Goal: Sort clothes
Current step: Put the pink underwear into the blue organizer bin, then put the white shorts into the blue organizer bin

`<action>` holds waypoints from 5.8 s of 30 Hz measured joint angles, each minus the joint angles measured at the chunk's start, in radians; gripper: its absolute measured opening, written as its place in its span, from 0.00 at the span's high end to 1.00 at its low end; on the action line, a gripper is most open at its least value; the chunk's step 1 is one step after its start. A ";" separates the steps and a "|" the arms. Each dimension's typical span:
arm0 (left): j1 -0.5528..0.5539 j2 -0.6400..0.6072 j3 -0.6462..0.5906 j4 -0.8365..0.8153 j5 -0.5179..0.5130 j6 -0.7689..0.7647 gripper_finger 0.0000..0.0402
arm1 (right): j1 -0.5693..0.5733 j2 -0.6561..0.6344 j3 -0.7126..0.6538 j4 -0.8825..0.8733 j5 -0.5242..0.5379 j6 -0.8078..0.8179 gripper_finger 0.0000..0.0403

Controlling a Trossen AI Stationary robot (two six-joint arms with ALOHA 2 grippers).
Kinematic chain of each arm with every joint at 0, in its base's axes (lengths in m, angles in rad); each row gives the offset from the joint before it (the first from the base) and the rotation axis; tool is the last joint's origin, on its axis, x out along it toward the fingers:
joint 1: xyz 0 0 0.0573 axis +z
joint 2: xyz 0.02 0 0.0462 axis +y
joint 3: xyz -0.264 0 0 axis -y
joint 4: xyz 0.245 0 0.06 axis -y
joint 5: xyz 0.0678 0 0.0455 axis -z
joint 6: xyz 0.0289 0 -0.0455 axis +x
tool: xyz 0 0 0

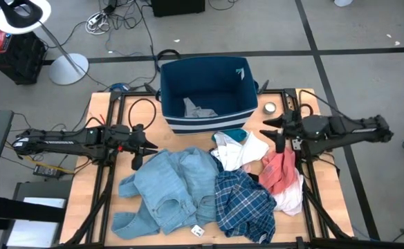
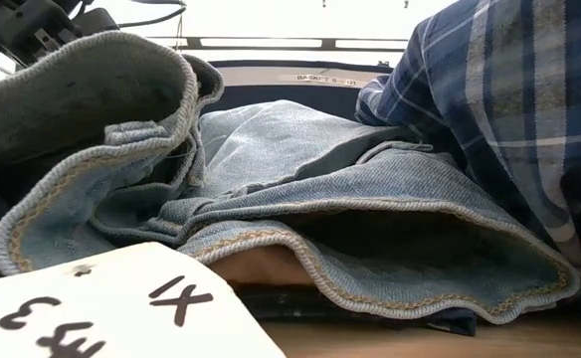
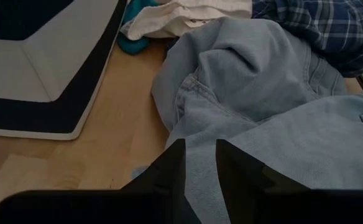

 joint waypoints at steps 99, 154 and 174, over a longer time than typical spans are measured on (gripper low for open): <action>0.000 0.001 0.000 0.037 0.027 -0.008 0.76 | 0.046 0.613 0.867 -0.990 0.084 0.322 1.00; 0.000 0.001 0.000 0.037 -0.058 0.001 0.76 | -0.512 1.303 1.552 -0.534 -0.073 -0.266 0.75; 0.000 0.000 0.000 0.105 -0.066 0.000 0.76 | -0.406 1.157 1.551 -0.958 -0.069 -0.080 0.52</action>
